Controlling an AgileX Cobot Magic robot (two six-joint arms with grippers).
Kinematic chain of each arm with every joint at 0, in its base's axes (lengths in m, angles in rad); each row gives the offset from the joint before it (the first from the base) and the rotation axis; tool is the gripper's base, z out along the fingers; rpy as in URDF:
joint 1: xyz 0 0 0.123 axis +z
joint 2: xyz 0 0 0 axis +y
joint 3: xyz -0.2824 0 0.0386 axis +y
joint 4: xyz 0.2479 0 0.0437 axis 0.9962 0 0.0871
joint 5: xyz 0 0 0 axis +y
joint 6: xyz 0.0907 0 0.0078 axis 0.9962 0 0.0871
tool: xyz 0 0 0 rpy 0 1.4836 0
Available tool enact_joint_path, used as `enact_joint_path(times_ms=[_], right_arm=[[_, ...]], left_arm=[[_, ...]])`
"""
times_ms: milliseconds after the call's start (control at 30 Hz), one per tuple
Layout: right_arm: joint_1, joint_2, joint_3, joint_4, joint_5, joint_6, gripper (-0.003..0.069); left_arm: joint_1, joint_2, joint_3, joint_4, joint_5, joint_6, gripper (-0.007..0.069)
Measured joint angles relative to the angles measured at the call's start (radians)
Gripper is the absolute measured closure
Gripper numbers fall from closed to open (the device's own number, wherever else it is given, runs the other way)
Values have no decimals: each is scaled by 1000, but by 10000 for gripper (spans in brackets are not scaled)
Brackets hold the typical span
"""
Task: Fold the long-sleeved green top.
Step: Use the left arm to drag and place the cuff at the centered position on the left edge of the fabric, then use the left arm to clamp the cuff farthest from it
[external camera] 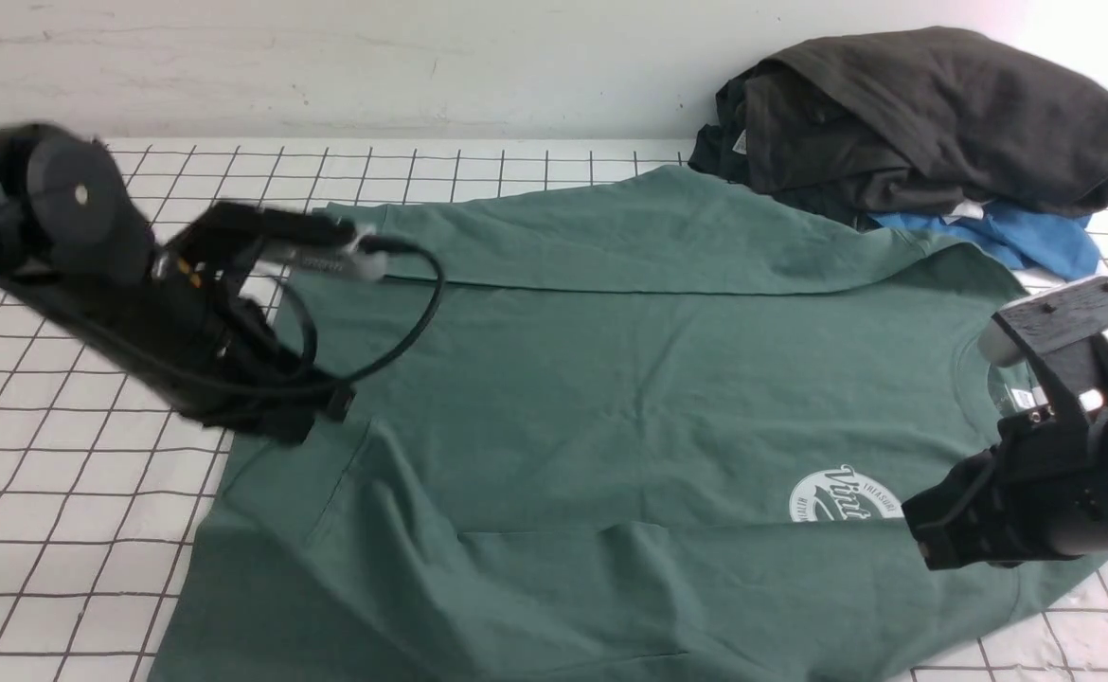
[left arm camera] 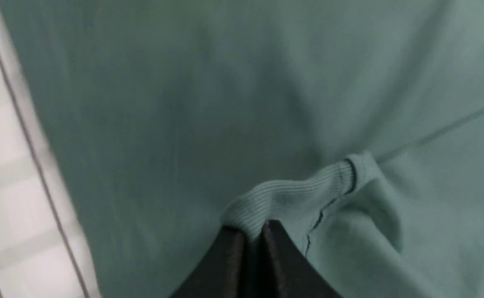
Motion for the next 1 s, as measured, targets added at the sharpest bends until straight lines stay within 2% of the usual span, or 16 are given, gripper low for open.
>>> enact_joint_path(times_ms=[167, 300, 500, 567, 633, 733, 767, 800, 833, 867, 1000], right_arm=[[0, 0, 0, -26, -3, 0, 669], [0, 0, 0, -30, -7, 0, 669], [0, 0, 0, -33, -29, 1, 669], [0, 0, 0, -33, -33, 9, 668], [0, 0, 0, -33, -33, 15, 663], [0, 0, 0, -35, -32, 32, 650], [0, 0, 0, -37, -32, 32, 648], [0, 0, 0, -38, -32, 34, 641], [0, 0, 0, -38, -32, 34, 640], [0, 0, 0, -39, -32, 35, 637], [0, 1, 0, -39, -48, 39, 634]], left_arm=[[-16, 1, -188, 70, 19, -9, 609], [-11, 24, -222, 156, 4, -47, 609], [48, 252, -226, 202, -67, -126, 608], [62, 353, -239, 211, -104, -138, 587], [73, 423, -274, 213, -104, -139, 539], [82, 495, -374, 215, -88, -151, 400], [84, 503, -392, 215, -88, -154, 379], [90, 531, -471, 215, -88, -168, 293], [95, 547, -525, 214, -88, -173, 263], [102, 574, -581, 212, -88, -181, 202], [129, 698, -793, 193, -87, -189, 125]])
